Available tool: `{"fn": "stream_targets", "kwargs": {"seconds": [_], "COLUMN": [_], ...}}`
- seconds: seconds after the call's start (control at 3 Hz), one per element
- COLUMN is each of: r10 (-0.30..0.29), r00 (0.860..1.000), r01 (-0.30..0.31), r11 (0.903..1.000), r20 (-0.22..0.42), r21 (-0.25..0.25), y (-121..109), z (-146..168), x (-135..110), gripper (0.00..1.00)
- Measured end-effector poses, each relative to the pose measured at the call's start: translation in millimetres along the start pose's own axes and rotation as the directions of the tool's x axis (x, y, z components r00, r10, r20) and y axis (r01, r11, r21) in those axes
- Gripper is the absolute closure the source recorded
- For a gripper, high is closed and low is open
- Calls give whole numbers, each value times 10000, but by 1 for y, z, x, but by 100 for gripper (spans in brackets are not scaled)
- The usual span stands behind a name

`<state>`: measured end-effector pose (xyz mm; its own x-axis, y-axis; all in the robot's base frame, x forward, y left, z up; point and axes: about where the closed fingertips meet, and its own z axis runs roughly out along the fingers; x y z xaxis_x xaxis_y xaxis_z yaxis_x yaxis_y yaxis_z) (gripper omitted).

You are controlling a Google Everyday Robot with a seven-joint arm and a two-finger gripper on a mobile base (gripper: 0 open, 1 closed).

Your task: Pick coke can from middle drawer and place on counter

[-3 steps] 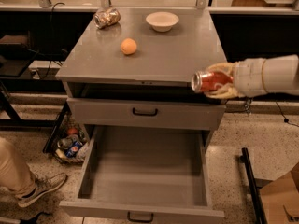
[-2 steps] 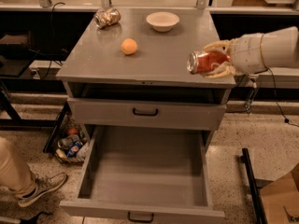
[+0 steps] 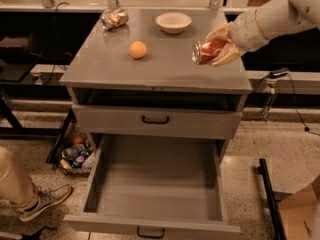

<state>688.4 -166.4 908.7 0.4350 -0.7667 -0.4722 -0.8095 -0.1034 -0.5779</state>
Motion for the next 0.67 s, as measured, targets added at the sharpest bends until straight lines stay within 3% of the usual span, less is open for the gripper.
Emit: {"fn": "stream_targets", "kwargs": {"seconds": [0.33, 0.67], "r10": [338, 666], "r00": [9972, 9924], "r01": [-400, -826], "r11": [9948, 9838], "r20": [-665, -1032], "r21": [-942, -1592], "y": [-16, -21], "z": [26, 48], "x": [15, 27], "gripper": [100, 81]}}
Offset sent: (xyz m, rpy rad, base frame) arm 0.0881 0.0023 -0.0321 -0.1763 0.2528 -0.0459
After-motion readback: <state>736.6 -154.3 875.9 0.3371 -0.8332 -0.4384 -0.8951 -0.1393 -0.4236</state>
